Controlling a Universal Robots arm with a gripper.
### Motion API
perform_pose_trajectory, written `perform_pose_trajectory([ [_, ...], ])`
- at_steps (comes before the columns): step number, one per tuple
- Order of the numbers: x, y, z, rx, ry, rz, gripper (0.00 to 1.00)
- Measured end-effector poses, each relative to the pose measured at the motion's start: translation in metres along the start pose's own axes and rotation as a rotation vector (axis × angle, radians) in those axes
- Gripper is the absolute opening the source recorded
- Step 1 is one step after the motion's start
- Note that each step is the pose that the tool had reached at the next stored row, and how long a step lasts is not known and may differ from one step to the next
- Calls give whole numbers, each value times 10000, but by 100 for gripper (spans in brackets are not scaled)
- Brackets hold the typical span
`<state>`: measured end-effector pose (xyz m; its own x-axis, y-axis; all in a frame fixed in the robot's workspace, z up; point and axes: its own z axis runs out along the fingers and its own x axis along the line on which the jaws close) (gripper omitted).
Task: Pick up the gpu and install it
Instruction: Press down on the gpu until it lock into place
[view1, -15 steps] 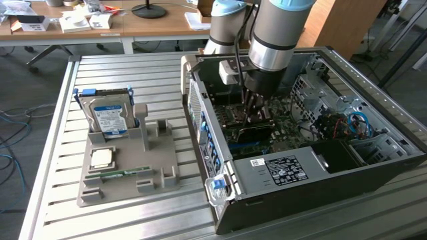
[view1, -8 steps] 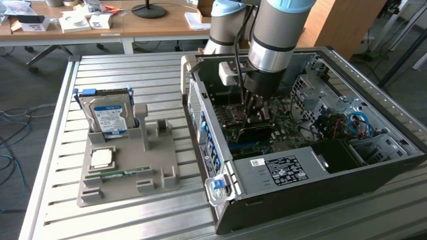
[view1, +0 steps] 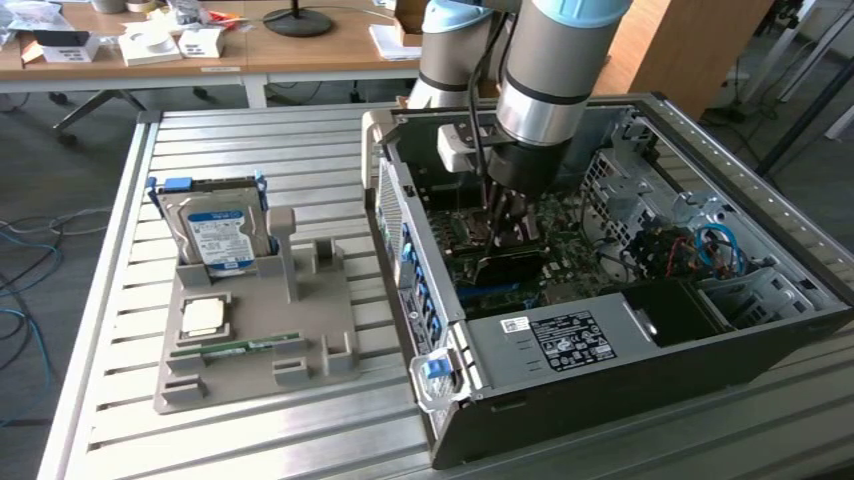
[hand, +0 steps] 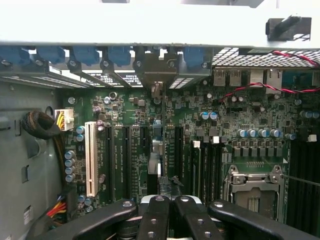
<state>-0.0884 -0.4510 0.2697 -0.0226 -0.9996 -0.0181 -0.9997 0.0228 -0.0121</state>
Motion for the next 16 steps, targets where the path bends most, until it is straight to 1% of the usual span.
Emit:
perform_pose_trajectory([
  [16, 0, 0, 17, 0, 0, 0, 11],
])
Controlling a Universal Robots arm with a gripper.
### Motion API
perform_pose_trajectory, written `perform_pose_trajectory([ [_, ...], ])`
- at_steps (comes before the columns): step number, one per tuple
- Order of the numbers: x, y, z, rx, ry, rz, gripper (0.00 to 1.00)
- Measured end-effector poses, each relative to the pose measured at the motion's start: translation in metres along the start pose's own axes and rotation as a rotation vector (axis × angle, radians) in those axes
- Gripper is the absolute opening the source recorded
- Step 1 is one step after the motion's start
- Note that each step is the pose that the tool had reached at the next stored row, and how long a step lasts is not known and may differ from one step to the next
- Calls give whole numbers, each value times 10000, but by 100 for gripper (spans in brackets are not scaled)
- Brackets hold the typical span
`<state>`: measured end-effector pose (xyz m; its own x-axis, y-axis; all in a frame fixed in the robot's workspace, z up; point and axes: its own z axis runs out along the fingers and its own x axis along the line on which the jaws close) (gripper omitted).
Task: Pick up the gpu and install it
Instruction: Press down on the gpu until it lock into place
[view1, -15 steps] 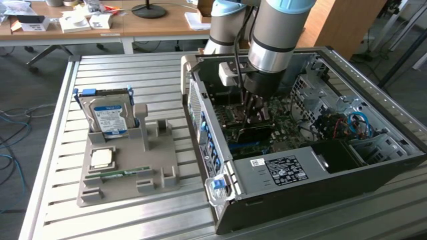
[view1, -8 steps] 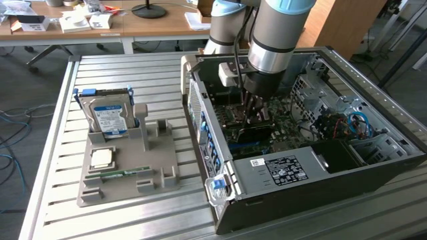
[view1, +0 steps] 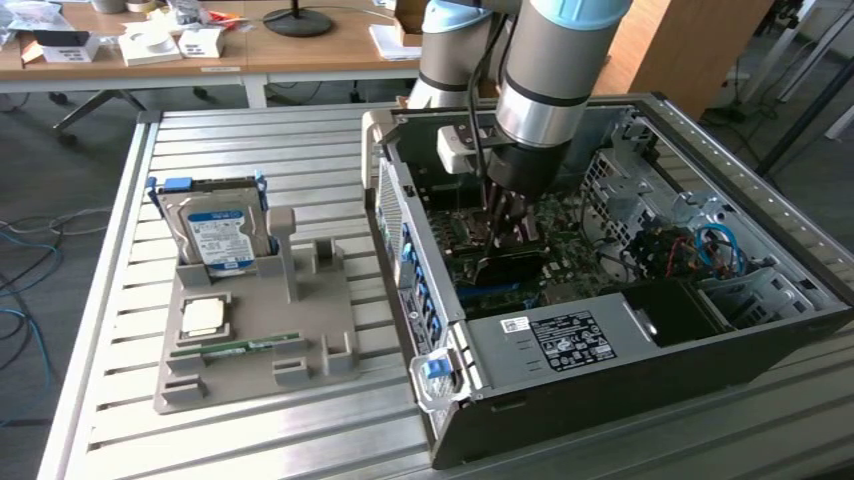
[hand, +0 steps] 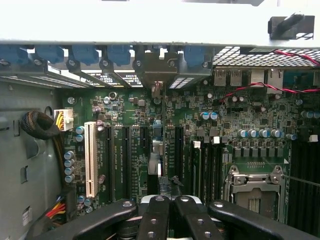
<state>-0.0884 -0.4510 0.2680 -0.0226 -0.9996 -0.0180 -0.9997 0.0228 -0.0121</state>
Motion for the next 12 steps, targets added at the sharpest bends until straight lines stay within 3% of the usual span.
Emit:
perform_pose_trajectory([
  [12, 0, 21, 5, 4, -4, 0, 11],
])
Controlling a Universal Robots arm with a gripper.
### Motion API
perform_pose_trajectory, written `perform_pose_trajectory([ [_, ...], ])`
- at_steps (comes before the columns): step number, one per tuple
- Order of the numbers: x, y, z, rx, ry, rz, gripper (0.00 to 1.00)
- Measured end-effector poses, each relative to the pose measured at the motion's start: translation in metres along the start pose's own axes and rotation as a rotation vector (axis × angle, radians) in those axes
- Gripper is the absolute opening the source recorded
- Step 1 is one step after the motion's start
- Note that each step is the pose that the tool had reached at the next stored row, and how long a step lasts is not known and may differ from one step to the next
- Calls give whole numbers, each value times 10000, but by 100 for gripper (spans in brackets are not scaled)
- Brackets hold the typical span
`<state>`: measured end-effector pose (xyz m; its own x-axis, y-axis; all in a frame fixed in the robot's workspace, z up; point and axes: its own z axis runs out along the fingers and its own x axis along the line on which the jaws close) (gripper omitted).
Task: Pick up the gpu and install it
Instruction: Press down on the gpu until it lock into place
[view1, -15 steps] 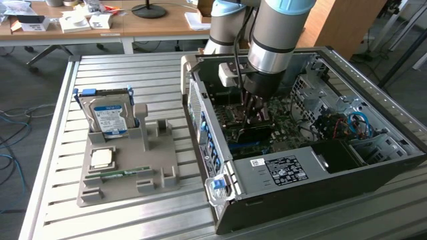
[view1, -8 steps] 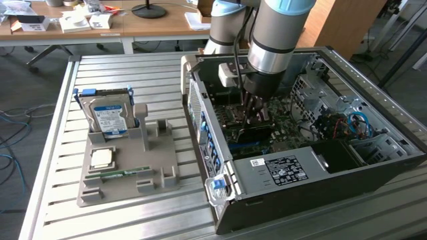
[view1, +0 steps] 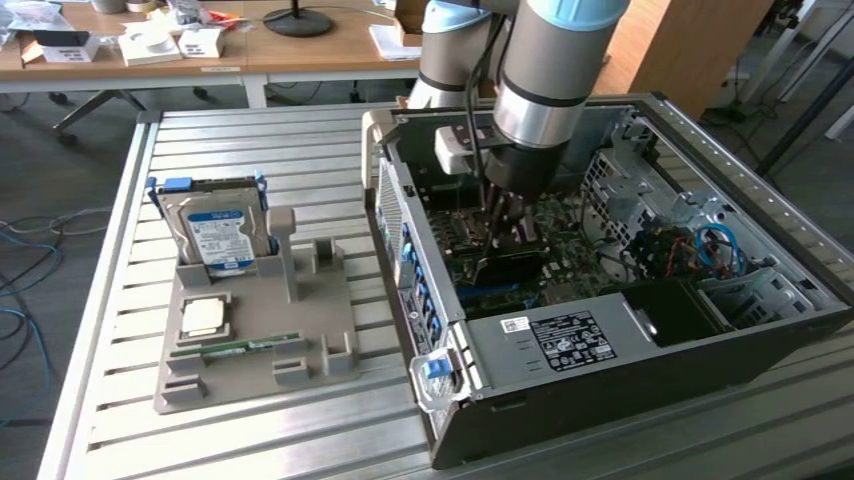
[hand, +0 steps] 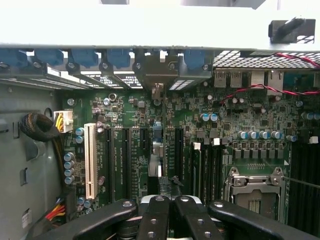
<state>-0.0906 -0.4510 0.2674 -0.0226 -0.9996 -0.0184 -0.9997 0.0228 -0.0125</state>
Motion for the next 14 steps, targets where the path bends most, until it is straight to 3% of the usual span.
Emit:
perform_pose_trajectory([
  [14, 1, 14, 9, -1, 2, 0, 11],
])
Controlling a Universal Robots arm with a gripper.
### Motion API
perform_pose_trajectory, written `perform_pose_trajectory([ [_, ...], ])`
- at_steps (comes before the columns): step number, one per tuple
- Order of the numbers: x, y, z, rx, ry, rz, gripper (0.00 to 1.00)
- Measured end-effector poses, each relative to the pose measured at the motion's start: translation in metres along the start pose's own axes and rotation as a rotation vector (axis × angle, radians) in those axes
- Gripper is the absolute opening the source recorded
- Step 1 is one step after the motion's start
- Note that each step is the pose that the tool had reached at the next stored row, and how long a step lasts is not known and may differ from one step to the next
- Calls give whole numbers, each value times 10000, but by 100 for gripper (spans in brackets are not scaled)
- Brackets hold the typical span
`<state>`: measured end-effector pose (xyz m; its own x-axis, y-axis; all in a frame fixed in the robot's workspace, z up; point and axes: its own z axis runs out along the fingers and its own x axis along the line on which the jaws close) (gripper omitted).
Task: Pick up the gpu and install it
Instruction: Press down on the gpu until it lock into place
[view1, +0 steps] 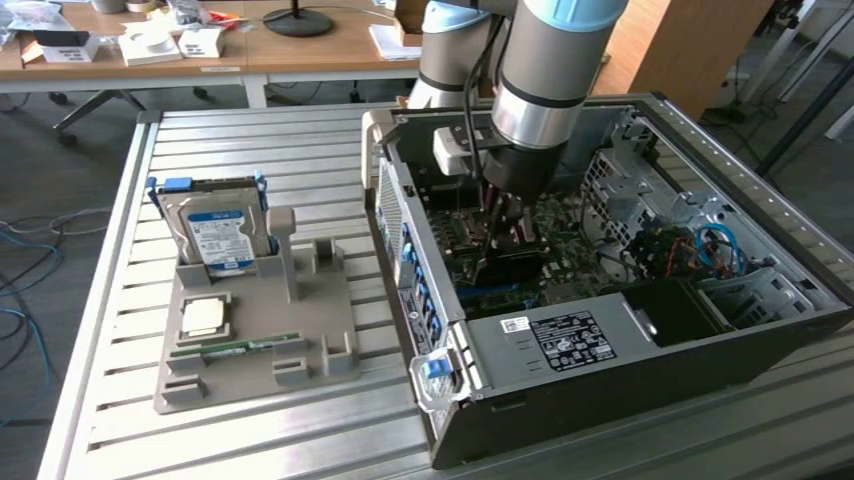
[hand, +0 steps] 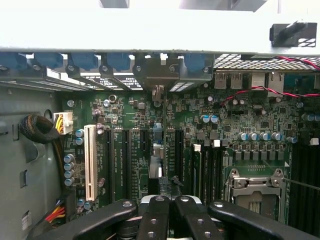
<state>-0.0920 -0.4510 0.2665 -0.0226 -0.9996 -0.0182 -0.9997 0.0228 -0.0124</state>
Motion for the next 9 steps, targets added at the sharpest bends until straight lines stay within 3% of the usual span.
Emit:
perform_pose_trajectory([
  [9, 0, 0, 6, 0, 1, 0, 11],
])
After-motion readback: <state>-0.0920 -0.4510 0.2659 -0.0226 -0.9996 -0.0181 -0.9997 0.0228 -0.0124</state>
